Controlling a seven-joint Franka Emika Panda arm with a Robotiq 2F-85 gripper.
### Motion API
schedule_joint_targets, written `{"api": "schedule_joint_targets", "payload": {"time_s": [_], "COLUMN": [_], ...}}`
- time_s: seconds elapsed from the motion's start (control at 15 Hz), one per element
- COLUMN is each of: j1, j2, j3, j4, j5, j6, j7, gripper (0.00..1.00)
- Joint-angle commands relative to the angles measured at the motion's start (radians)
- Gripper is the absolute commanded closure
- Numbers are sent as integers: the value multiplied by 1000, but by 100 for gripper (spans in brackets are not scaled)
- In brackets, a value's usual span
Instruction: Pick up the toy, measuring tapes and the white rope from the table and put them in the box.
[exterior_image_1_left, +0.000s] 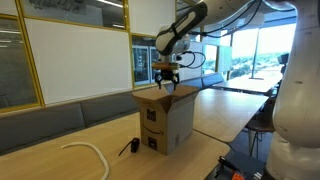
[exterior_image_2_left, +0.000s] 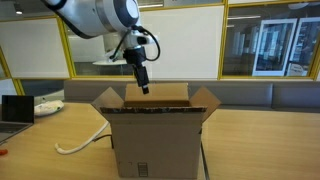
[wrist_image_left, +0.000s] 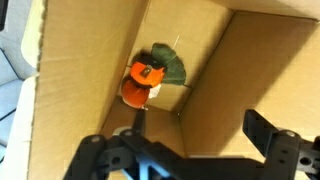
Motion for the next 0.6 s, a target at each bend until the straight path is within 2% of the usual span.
{"api": "schedule_joint_targets", "payload": {"time_s": [0.0,0.13,0.33,0.53], "j1": [29,44,80,129], "j2": [-175,-244,-311,-316], "j3": [69,131,223,292], "j4": [-31,-19,14,19], "j5": [-124,-147,-111,-59], "j6": [-79,-137,-209,-191], "j7": [90,96,83,51], "gripper": [0,0,0,0]}}
